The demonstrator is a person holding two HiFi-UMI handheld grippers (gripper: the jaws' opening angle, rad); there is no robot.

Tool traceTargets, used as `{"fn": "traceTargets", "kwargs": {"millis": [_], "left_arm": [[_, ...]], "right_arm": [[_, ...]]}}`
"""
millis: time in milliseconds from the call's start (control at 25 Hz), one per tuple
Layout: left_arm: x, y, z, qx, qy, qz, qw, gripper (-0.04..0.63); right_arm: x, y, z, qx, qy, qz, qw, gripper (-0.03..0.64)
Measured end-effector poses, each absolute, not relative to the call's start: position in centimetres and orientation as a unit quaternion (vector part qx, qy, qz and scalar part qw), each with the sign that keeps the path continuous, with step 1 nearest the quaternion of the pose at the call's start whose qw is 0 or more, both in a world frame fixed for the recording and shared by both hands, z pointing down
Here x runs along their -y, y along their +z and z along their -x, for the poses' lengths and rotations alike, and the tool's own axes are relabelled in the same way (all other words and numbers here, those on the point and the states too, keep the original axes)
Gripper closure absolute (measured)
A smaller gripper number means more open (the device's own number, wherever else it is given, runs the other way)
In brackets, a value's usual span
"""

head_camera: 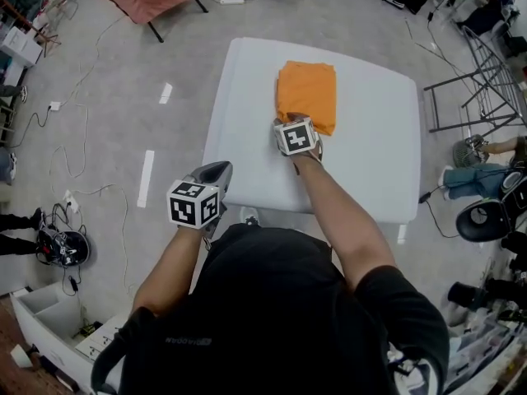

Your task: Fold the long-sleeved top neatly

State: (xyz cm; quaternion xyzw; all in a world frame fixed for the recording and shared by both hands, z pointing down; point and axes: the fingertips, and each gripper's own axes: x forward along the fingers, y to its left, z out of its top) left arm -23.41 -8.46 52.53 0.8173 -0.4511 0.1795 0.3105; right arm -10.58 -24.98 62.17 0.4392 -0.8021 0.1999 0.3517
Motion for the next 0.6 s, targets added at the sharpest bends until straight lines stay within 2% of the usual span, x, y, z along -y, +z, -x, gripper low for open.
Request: {"fn": "traceTargets", "kwargs": {"millis": [160,360,600], "left_arm": [[8.6,52.0,22.4,0.455,0.171,-0.819,0.305,0.588],[9.4,49.6,18.9,0.445,0.154,-0.838,0.277,0.588],[9.4,46.6,15.3,0.431,0.132,-0.857,0.248,0.588]], "right_arm": [[23.5,56.5,9.3,0.835,0.18,-0.437,0.282,0.466],[19.1,50.4,4.2,0.851,0.179,-0.448,0.207,0.494],[12.5,46.3,-2.3,0.856,0.2,-0.459,0.126,0.585]]}}
